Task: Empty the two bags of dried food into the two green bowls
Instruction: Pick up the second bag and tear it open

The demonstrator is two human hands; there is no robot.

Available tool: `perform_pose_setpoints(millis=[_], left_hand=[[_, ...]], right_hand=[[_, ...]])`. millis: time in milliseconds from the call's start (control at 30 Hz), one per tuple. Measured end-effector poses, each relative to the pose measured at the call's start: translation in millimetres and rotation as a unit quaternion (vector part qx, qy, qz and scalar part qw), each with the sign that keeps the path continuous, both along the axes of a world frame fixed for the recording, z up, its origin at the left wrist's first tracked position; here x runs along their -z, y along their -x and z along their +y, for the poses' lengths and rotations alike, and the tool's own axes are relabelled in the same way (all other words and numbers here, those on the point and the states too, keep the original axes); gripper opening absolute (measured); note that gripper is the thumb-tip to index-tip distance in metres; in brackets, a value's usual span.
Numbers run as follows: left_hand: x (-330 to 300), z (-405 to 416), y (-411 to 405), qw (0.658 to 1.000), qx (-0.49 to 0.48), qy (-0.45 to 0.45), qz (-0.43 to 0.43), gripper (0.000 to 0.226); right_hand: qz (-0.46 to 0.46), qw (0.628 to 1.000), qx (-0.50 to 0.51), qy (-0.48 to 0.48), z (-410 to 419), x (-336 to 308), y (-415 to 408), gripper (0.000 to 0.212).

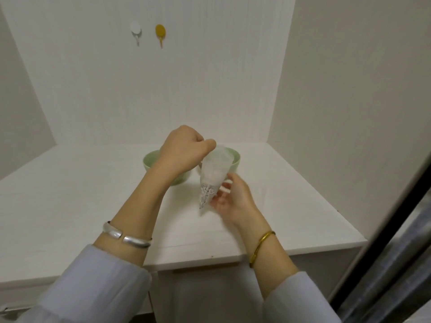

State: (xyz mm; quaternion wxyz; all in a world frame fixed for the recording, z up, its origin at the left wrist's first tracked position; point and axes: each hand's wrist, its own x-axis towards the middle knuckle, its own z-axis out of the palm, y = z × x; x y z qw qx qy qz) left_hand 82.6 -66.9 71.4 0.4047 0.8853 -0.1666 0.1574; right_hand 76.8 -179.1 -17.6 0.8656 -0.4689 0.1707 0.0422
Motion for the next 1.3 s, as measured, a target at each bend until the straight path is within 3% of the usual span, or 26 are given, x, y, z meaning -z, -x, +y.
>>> perform_pose_setpoints(millis=[67,200,367,733,867,1000,1167,1300], left_hand=[[-1,-4,1,0.999,0.012,0.030,-0.001,0.044],[-3,-4,4,0.999,0.036,0.035,0.014,0.040],[7,13,0,0.990,0.037,0.109,0.087,0.033],[69,77,-40,0.940,-0.135,0.172,0.262,0.018],[84,82,-53,0.907,-0.150,0.260,0.294,0.034],[91,77,-65,0.850,-0.131,0.402,0.313,0.051],[98,68,-74,0.796,-0.084,0.515,0.307,0.048],[93,66,-76,0.792,-0.096,0.520,0.306,0.044]], right_hand=[[0.037,0.994,-0.045,-0.088,9,11,0,0.034],[-0.008,0.976,-0.055,-0.211,16,9,0,0.033],[0.010,0.983,-0.035,-0.178,17,9,-6,0.027],[-0.001,0.985,-0.009,-0.174,22,12,-10,0.029],[0.005,0.983,0.003,-0.181,24,13,-12,0.028],[0.016,0.985,0.015,-0.171,26,12,-13,0.026],[0.004,0.981,0.024,-0.194,23,5,-11,0.028],[-0.008,0.975,0.032,-0.221,19,-1,-8,0.029]])
